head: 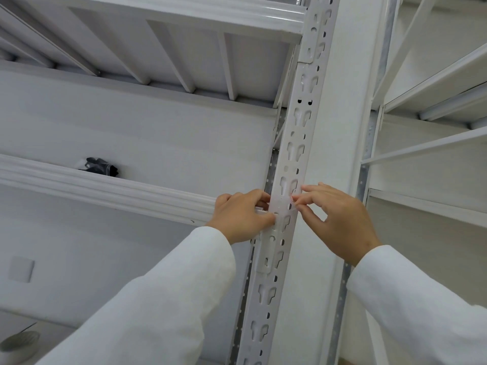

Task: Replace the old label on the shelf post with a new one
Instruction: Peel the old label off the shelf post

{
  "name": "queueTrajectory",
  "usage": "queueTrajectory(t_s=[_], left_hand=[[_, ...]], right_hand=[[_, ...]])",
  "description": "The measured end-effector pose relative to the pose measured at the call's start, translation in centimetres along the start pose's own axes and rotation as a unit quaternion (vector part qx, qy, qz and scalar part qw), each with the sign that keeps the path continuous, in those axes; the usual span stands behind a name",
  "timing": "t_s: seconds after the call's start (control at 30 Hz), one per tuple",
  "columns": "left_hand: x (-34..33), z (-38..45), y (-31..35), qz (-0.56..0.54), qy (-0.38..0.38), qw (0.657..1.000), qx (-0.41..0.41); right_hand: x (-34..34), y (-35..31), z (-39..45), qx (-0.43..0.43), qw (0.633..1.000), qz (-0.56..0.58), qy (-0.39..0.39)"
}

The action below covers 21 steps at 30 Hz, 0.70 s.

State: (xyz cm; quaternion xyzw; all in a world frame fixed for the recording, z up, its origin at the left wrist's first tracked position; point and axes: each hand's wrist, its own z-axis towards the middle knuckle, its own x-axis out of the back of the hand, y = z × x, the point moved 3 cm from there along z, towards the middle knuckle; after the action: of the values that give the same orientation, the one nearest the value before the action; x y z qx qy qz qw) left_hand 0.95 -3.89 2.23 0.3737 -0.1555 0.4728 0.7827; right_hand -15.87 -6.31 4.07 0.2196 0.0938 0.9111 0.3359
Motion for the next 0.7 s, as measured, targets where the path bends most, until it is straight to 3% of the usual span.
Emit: queueTrajectory(t_s=[0.23,0.4,0.7], left_hand=[[0.0,0.0,0.0,-0.001,0.0,1.0,0.001],[0.0,0.0,0.0,0.001,0.001,1.0,-0.003],[0.0,-0.1,0.0,-0.007,0.013,1.0,-0.01]], right_hand=[[0.4,-0.3,0.2,-0.023,0.999,0.028,-0.005],[0.8,-0.3,0.5,-0.151,0.976,0.153,-0.038],[1.1,-0.3,0.6,-0.266,0.915,0.296,0.061]])
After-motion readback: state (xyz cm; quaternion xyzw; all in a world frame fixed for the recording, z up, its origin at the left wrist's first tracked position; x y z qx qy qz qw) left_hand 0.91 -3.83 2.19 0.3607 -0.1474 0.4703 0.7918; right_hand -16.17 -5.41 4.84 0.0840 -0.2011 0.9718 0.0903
